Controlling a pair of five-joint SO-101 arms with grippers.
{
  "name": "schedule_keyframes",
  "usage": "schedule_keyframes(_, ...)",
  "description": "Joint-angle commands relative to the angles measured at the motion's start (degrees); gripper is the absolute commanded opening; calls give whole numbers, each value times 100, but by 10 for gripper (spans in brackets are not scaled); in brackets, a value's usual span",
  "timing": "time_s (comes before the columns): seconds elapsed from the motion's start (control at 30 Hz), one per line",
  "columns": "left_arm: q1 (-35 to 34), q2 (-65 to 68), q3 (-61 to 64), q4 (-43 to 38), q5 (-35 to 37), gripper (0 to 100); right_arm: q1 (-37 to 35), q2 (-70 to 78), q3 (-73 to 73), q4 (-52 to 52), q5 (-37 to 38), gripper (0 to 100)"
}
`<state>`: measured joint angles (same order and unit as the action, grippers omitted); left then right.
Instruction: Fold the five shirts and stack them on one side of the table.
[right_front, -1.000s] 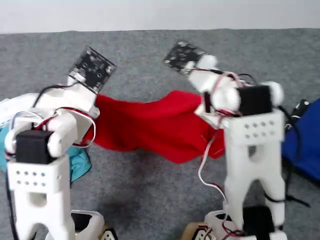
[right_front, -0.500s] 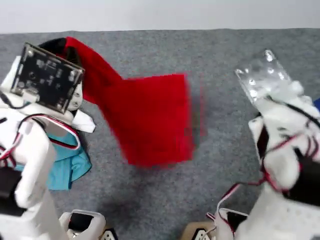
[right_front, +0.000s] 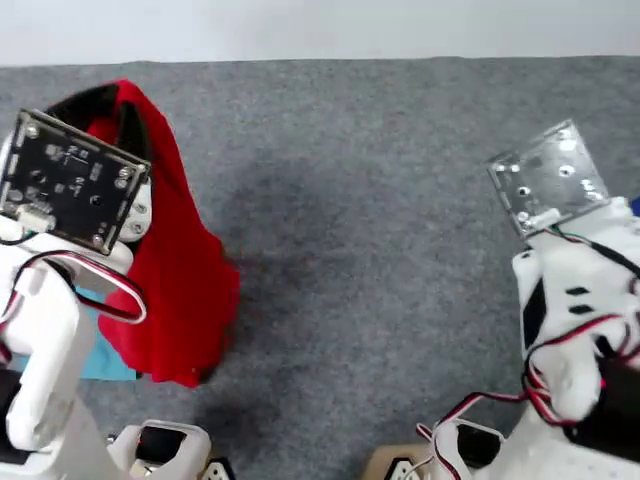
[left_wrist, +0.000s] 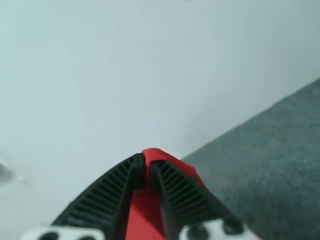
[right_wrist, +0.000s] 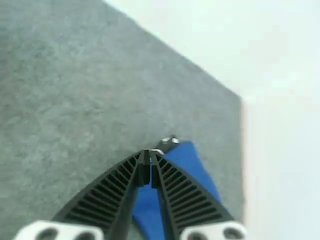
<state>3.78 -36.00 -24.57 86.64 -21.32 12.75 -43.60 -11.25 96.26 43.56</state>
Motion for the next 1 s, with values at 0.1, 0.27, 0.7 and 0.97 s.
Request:
schedule_keyframes(0.1,-9,299,479,774,-229,3,-875,-40,571,-233,-484,14)
schedule_keyframes(0.27,-501,774,1578,1073,-835,3,-1490,-40,1442,-787,-870,14)
schedule_keyframes(0.7,-2910,2356,3591,-141,-2040,3,-2492,75,3798,-2316,-1020,14)
schedule_keyframes(0.97,-4985,2936,3626,-501,-3912,3,-2985,1437,3411,-2545,-1125,14)
